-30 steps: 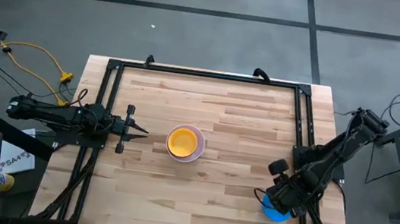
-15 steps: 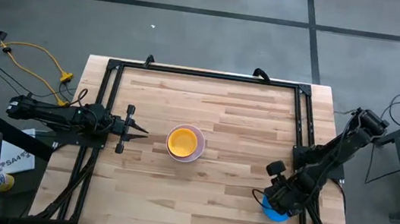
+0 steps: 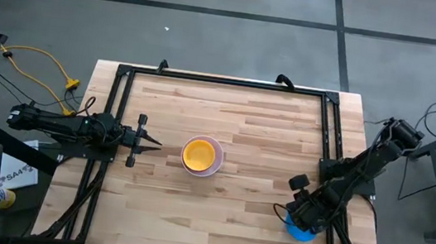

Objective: Nest bowls inside each other
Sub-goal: Stack the blue bowl on the yellow bowl

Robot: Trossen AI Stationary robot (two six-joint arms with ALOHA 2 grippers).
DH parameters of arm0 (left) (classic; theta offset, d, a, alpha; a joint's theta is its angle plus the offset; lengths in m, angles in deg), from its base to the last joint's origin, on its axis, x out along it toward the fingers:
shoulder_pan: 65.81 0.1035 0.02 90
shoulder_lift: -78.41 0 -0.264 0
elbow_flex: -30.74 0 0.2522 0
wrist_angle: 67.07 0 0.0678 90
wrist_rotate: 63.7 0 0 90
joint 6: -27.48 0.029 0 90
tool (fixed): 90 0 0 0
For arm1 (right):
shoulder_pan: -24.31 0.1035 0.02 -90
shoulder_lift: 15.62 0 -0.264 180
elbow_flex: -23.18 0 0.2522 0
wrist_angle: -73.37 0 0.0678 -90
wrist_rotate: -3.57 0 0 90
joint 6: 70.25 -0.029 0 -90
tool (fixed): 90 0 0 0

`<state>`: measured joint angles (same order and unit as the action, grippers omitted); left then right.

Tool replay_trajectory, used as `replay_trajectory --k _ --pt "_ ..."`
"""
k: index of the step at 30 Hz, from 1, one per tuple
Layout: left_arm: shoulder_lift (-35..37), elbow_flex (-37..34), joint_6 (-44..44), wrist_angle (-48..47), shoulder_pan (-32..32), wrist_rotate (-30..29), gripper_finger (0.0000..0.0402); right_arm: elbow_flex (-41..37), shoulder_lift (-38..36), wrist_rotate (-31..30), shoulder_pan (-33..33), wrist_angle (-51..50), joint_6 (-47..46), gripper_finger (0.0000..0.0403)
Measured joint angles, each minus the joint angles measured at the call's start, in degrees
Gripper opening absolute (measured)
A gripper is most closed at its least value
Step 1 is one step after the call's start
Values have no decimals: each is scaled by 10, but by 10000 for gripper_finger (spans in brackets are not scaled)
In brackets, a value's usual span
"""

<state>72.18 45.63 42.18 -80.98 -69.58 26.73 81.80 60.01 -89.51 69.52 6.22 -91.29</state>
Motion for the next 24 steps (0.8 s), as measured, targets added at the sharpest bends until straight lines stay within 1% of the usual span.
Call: replay_trajectory --k 8,24 --pt "0 0 0 0 0 0 65 -16 0 0 -14 32 -3 91" --pt "0 0 0 0 0 0 65 -18 22 0 -15 48 -2 91"
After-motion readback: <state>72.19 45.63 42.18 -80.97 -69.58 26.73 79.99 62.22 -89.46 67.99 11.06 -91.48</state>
